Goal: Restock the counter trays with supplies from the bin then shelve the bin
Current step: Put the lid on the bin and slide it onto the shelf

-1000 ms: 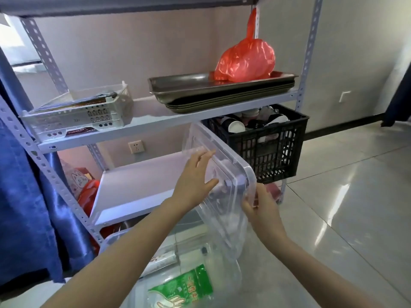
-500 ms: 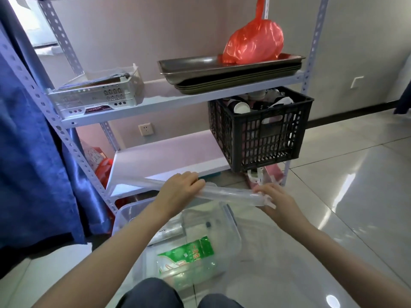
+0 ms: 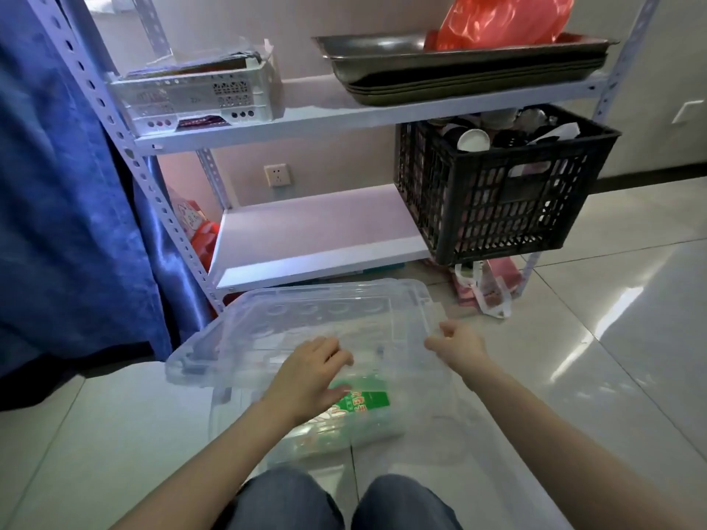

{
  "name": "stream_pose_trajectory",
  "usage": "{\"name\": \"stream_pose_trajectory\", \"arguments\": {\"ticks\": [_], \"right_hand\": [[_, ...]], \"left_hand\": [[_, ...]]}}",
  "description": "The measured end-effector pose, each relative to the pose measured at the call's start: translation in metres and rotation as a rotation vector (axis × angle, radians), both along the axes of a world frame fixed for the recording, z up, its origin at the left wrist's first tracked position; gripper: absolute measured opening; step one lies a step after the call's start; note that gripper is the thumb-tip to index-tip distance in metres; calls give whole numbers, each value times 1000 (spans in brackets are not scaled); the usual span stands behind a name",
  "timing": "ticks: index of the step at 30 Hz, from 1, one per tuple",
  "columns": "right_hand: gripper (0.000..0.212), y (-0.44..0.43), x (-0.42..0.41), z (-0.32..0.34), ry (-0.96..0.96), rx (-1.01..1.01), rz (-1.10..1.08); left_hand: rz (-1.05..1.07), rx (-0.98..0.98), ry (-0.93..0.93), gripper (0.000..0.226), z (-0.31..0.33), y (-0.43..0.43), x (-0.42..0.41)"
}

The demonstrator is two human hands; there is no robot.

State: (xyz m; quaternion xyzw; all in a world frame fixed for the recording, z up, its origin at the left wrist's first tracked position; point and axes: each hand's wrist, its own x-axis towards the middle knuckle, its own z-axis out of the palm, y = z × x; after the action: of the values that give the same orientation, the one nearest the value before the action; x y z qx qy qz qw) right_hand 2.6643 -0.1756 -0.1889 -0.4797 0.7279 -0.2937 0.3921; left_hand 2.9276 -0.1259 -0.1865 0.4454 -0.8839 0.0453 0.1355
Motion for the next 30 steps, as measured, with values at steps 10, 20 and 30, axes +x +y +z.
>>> {"name": "stream_pose_trajectory", "arguments": {"ticks": [10, 20, 30], "right_hand": [[52, -14, 13, -67, 96, -46, 49], [55, -49, 15, -112, 269, -3, 56], [51, -50, 10, -129, 248, 10, -1]], "left_hand": [[859, 429, 213, 54, -71, 14, 137], [1117, 413, 492, 39, -108, 7, 167], [1156, 338, 577, 37, -121, 11, 150]]}}
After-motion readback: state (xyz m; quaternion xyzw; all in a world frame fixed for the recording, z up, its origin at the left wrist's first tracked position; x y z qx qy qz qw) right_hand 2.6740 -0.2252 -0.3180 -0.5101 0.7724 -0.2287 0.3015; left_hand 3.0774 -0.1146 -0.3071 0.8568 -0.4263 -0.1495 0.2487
